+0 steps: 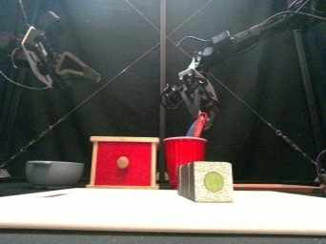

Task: Place sushi on board then cut the sushi with the knife then place the pieces on the plate
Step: Pick knife at handle with right hand

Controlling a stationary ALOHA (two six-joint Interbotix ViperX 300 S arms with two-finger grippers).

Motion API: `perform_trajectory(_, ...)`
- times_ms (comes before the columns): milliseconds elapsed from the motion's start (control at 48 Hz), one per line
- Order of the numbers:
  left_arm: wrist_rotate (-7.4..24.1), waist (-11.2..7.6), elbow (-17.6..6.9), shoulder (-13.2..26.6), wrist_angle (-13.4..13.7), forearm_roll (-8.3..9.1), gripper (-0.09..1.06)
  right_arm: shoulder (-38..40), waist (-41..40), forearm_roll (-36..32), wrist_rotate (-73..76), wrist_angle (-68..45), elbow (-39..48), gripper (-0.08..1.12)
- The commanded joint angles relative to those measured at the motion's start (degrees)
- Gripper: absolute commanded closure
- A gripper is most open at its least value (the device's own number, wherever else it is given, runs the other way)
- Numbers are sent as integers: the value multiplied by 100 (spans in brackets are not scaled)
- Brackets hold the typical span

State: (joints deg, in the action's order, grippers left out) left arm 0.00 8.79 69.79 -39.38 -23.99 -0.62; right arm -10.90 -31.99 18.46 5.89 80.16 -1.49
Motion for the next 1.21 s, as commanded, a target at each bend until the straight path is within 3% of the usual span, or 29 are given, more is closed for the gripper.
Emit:
perform_trajectory(21,-9,18,-62,9,-35,0,98,123,9,18,53,79,-141,13)
perform_trajectory(438,-18,26,-35,9,-26,9,98,123,167,26,123,396,-176,13)
perform_trajectory(604,-9,18,-9,9,-26,-70,98,149,193,-35,501,580,-246,13)
perform_trajectory(1208,-9,18,44,9,-26,-123,98,-149,343,-272,598,1125,-905,13)
